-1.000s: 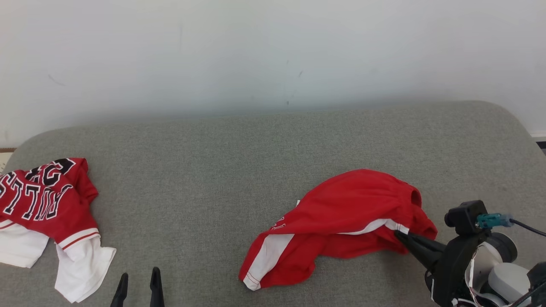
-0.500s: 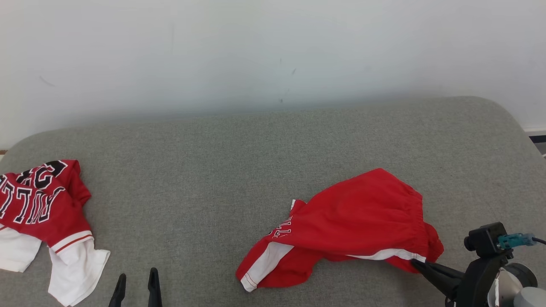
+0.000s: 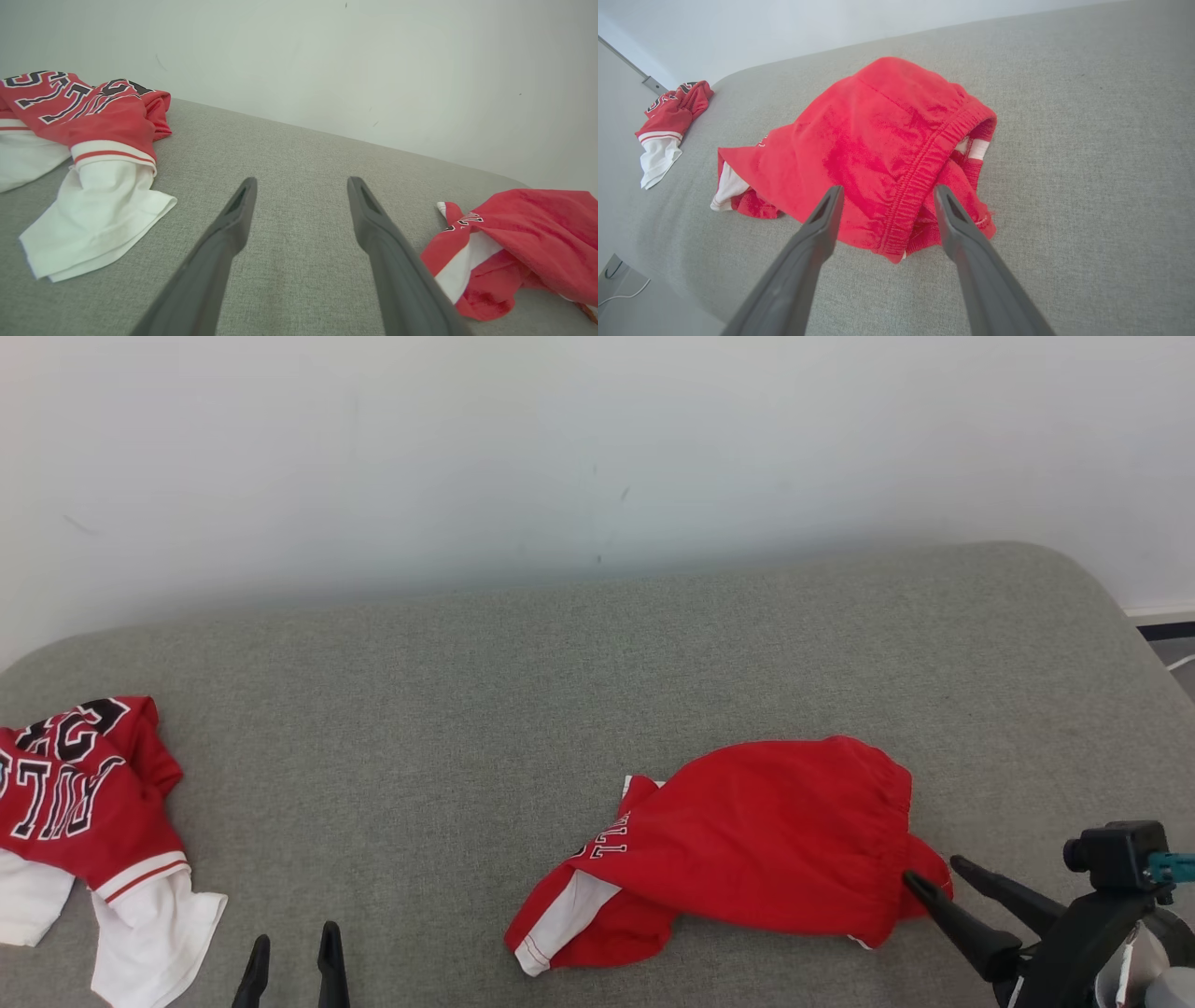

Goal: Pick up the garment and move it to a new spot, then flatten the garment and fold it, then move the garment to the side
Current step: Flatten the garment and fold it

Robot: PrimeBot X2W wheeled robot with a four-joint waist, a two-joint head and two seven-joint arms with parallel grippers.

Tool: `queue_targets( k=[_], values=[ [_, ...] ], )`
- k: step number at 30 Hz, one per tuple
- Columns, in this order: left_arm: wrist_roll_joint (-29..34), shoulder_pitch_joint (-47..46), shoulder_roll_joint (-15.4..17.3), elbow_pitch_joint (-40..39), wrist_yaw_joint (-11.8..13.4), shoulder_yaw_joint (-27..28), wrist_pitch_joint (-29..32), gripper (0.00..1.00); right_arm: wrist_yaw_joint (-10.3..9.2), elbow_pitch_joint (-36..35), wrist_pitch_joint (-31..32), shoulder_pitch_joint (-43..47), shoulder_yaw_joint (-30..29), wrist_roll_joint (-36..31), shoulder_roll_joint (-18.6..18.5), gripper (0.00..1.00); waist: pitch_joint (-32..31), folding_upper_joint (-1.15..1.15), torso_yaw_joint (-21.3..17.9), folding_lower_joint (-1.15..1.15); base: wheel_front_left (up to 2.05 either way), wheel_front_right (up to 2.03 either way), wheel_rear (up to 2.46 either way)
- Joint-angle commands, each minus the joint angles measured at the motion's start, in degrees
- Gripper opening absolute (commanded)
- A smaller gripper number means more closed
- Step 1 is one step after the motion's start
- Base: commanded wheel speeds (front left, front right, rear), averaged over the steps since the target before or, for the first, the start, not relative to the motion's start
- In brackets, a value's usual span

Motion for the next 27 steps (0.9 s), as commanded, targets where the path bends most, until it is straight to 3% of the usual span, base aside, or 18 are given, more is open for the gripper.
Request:
queue_targets(
  k=[1,7,13,27],
  values=[
    [0.3,0.3,0.0,0.0,0.1,0.1,-0.2,1.0,0.01,-0.5,-1.4,0.6,-1.3,0.2,0.2,1.0,0.0,0.0,0.0,0.0,0.0,0.0,0.0],
    [0.4,0.1,0.0,-0.1,0.0,-0.1,-0.2,1.0,0.01,0.5,-5.9,2.2,-4.2,-1.6,2.2,1.0,-0.2,0.0,0.2,0.0,0.0,0.0,0.0],
    [0.5,0.4,0.0,-0.3,0.0,0.0,-0.2,1.0,0.01,3.2,-6.1,4.0,-5.1,-3.4,5.0,1.0,-0.4,0.0,0.8,0.0,0.0,0.0,0.0],
    [0.4,-0.4,0.0,-0.2,-0.2,-0.6,-0.2,1.0,0.01,18.4,-3.4,-0.9,-7.4,-8.8,14.7,1.0,0.4,0.0,2.7,0.0,0.0,0.0,0.0]
  ],
)
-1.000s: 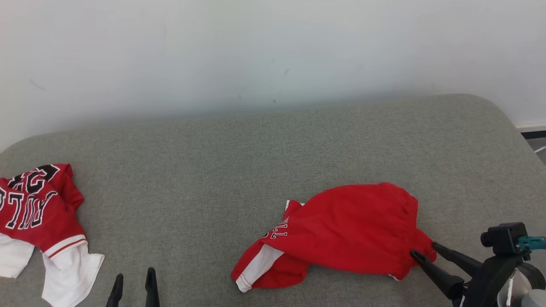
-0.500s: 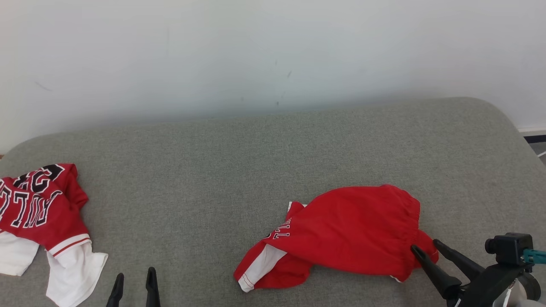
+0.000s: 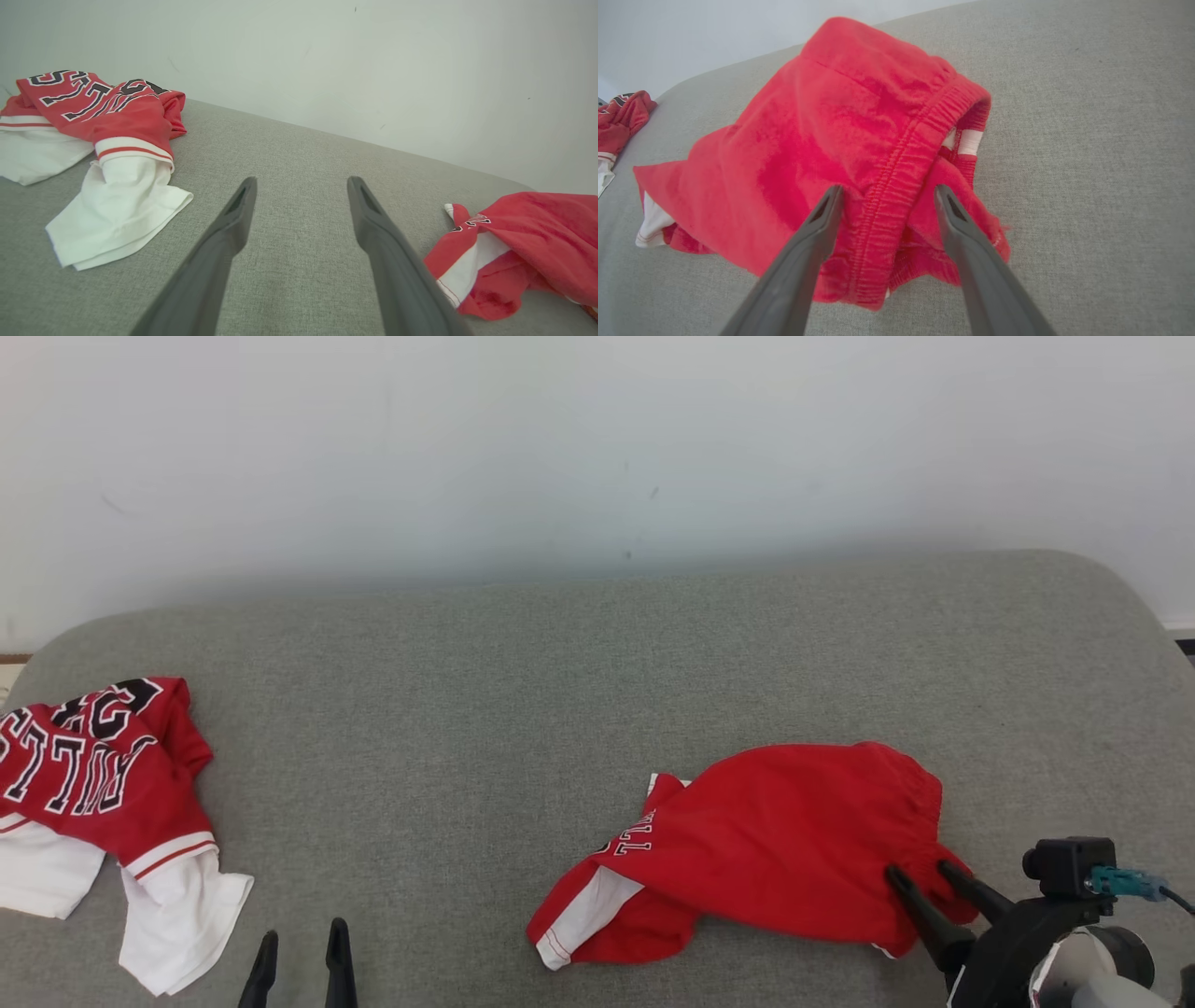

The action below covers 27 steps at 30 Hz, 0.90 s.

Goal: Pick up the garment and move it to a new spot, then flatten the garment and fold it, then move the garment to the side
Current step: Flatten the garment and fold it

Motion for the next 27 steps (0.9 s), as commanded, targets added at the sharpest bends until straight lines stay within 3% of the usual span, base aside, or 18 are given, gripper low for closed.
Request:
queue_targets(
  k=[1,4,5,7,16,20,27],
  values=[
    [0.3,-0.2,0.0,0.0,0.0,0.0,-0.2,1.0,0.01,2.1,0.5,-1.2,0.1,-0.8,1.2,1.0,0.3,0.0,0.7,0.0,0.0,0.0,0.0],
    [0.3,-0.3,0.0,0.1,0.0,-0.2,-0.2,1.0,0.01,4.2,0.8,-1.9,0.2,-1.1,2.3,1.0,0.5,0.0,1.2,0.0,0.0,0.0,0.0],
    [0.4,-0.3,0.0,0.0,0.1,-0.3,-0.2,1.0,0.01,5.1,0.8,-2.3,0.3,-1.1,2.8,0.78,0.6,0.0,1.4,0.0,0.0,0.0,0.0],
    [0.4,-0.2,0.0,0.1,0.1,-0.2,-0.2,1.0,0.01,6.1,0.2,-3.2,0.4,-1.4,3.8,0.0,0.6,0.0,1.6,0.0,0.0,0.0,0.0],
    [0.3,-0.2,0.0,0.3,0.2,-0.2,-0.2,1.0,0.01,5.3,-5.8,-6.4,-0.5,-1.0,3.8,0.0,0.2,0.0,1.9,0.0,0.0,0.0,0.0],
    [0.2,-0.5,0.0,0.5,0.1,-0.6,-0.2,1.0,0.01,6.6,-4.5,-8.7,-0.2,-1.3,3.2,0.0,0.2,0.0,2.0,0.0,0.0,0.0,0.0],
    [0.4,-1.0,0.0,1.0,-0.5,-1.1,-0.2,1.0,0.01,13.6,-2.7,-14.2,-0.1,-0.8,6.0,0.0,0.7,0.0,3.1,0.0,0.0,0.0,0.0]
  ],
)
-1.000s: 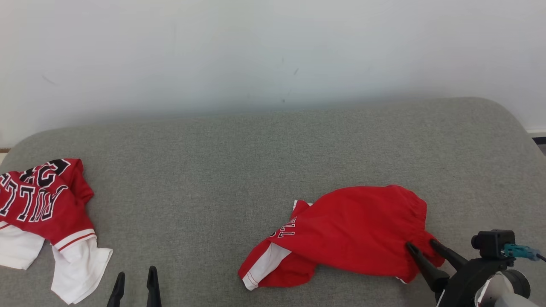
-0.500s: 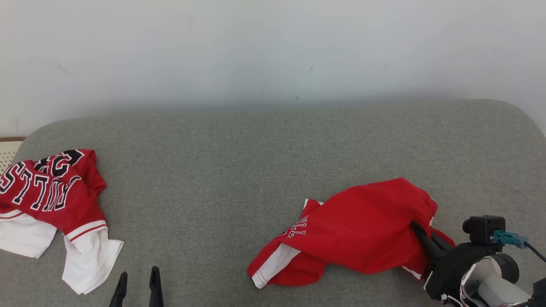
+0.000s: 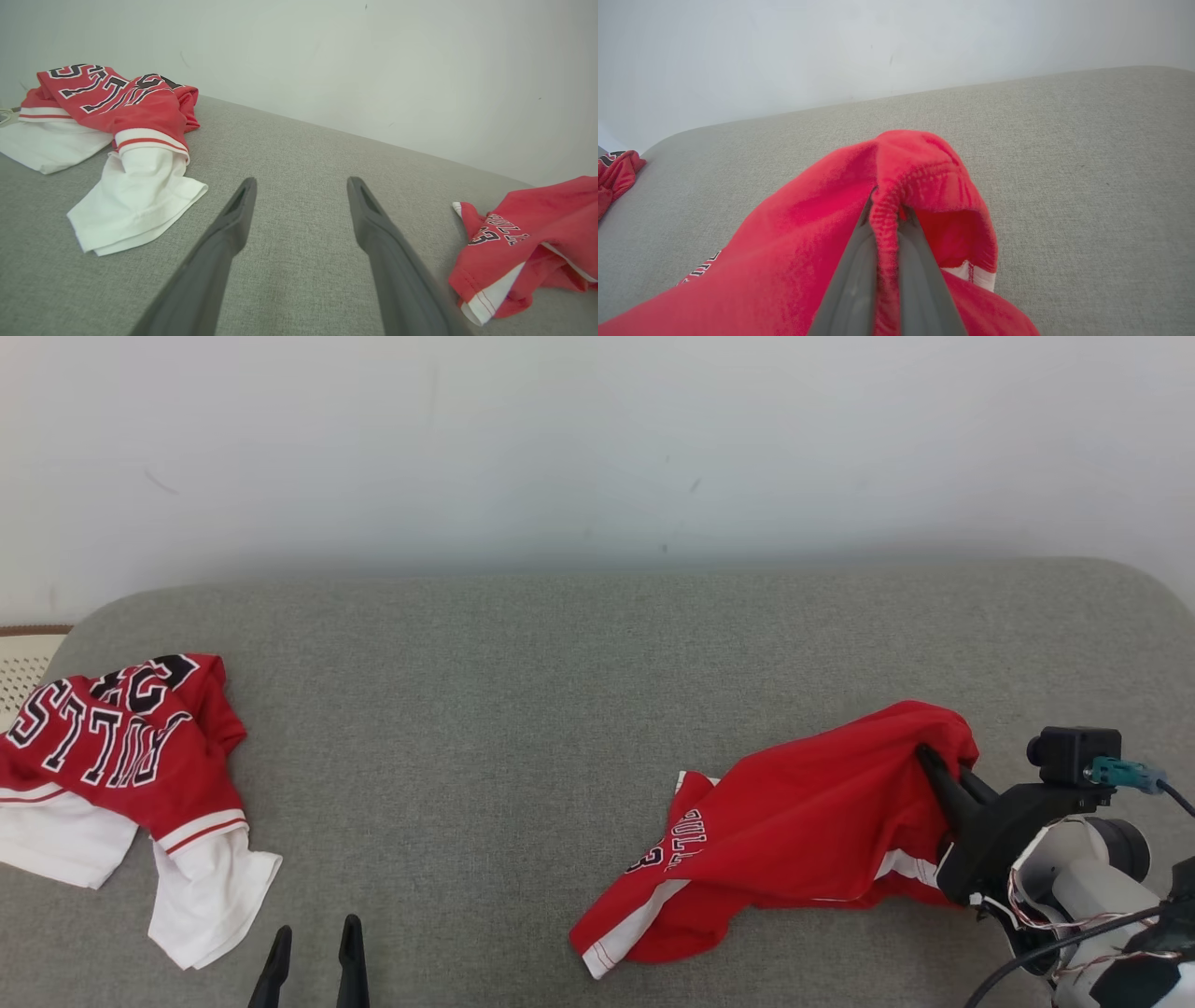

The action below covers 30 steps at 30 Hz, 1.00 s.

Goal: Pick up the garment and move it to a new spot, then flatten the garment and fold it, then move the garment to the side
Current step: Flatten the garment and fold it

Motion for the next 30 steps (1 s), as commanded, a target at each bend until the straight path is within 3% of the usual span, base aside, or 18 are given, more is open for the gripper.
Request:
queue_targets(
  k=[1,14,15,16,17,23,30],
  values=[
    [0.4,-0.3,0.1,0.3,-0.2,0.1,-0.2,1.0,0.01,1.5,0.3,-1.1,0.4,-0.1,0.8,0.0,0.2,0.0,0.5,0.0,0.0,0.0,0.0],
    [0.5,-1.3,0.1,0.8,-0.4,-0.7,-0.2,1.0,0.01,20.5,-2.3,-7.7,0.3,-0.4,8.0,0.0,1.4,0.0,3.3,0.0,0.0,0.0,0.0],
    [0.5,-1.3,0.1,0.8,-0.4,-0.7,-0.2,1.0,0.01,21.2,-1.8,-7.7,0.7,-0.1,8.3,0.27,1.5,0.0,3.4,0.0,0.0,0.0,0.0],
    [0.5,-1.3,0.1,0.8,-0.3,-0.6,-0.2,1.0,0.01,21.5,-1.8,-7.9,1.3,-0.5,8.5,0.47,1.5,0.0,3.4,0.0,0.0,0.0,0.0],
    [0.5,-1.2,0.1,0.8,-0.3,-0.5,-0.2,1.0,0.01,21.9,-2.2,-8.0,1.6,-0.7,8.5,1.0,1.4,0.0,3.4,0.0,0.0,0.0,0.0],
    [0.4,-0.3,0.1,1.0,0.0,0.1,-0.2,1.0,0.01,22.1,-4.1,-6.6,3.1,-0.9,7.3,1.0,0.3,0.0,2.6,0.0,0.0,0.0,0.0],
    [0.1,0.7,0.1,0.2,0.4,0.5,-0.2,1.0,0.01,16.2,-5.9,-3.3,0.1,-0.7,3.7,1.0,-0.7,0.0,0.8,0.0,0.0,0.0,0.0]
  ],
)
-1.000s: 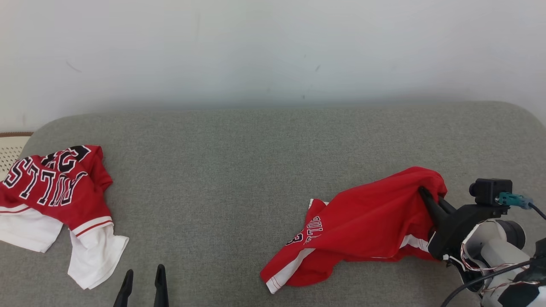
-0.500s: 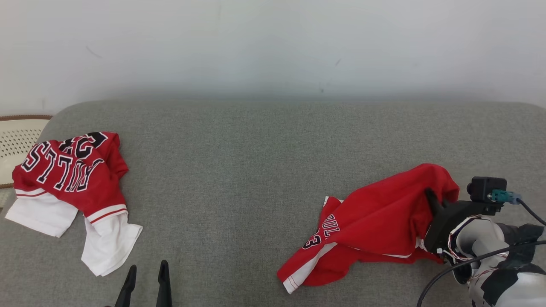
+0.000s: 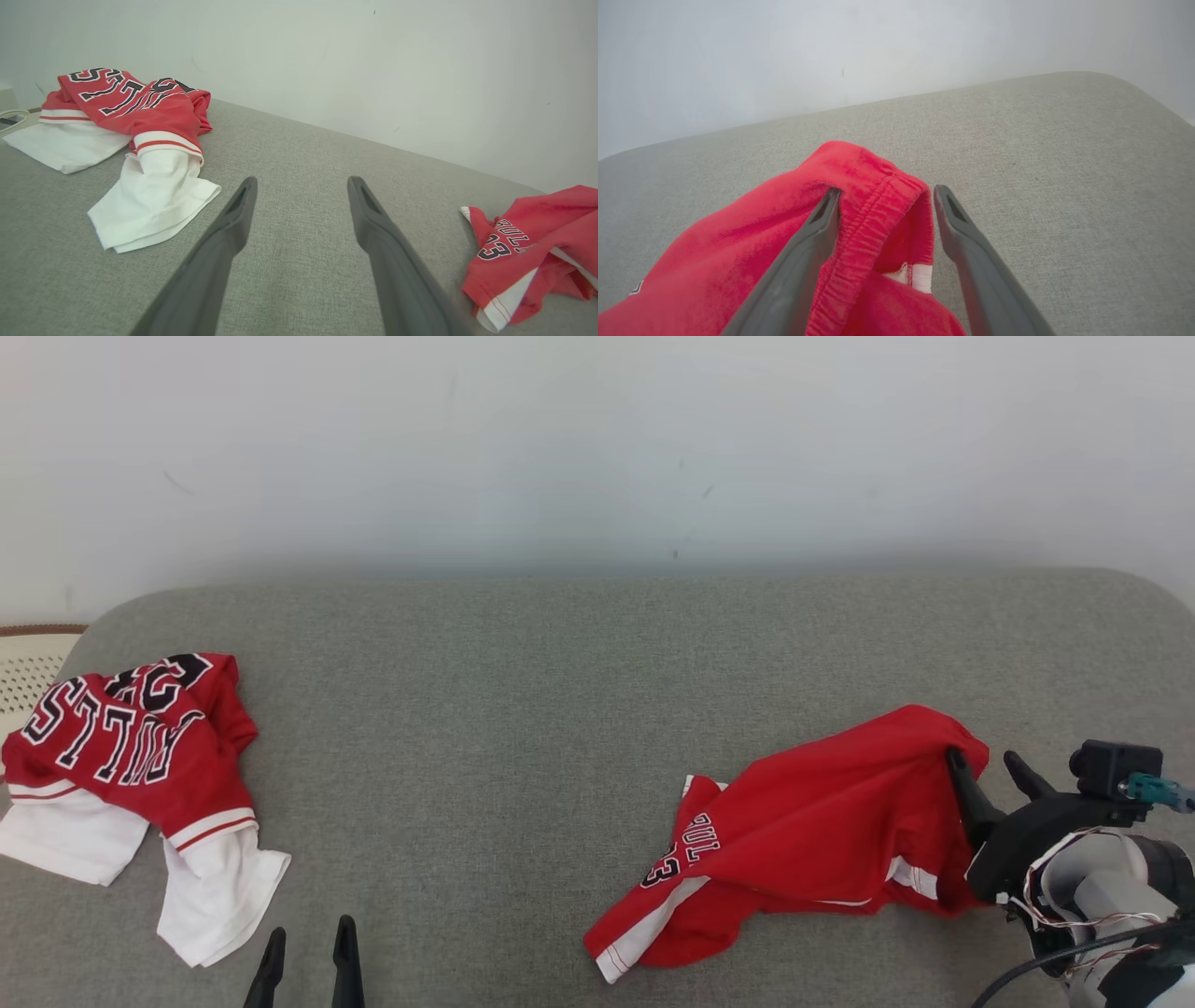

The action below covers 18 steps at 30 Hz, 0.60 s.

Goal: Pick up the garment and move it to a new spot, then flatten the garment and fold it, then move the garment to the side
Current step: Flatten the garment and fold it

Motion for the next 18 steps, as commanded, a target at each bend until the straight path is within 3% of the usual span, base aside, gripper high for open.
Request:
queue_targets(
  k=[1,7,18],
  values=[
    [0.0,0.8,0.0,-0.2,0.1,0.1,-0.2,1.0,0.01,-1.1,-0.1,0.6,-0.8,-0.7,-0.4,1.0,-0.3,0.0,-0.6,0.01,0.0,0.0,0.0],
    [0.1,1.2,0.0,-0.9,0.4,0.5,-0.2,1.0,0.01,-9.9,-0.2,6.6,-10.8,-6.4,-2.2,1.0,-0.4,0.0,-2.0,0.01,0.0,0.0,0.0],
    [0.2,1.5,0.0,-1.2,0.5,1.0,-0.2,1.0,0.01,-22.8,-0.2,19.8,-26.9,-19.2,0.8,1.0,-1.1,0.0,-2.8,0.01,0.0,0.0,0.0]
  ],
)
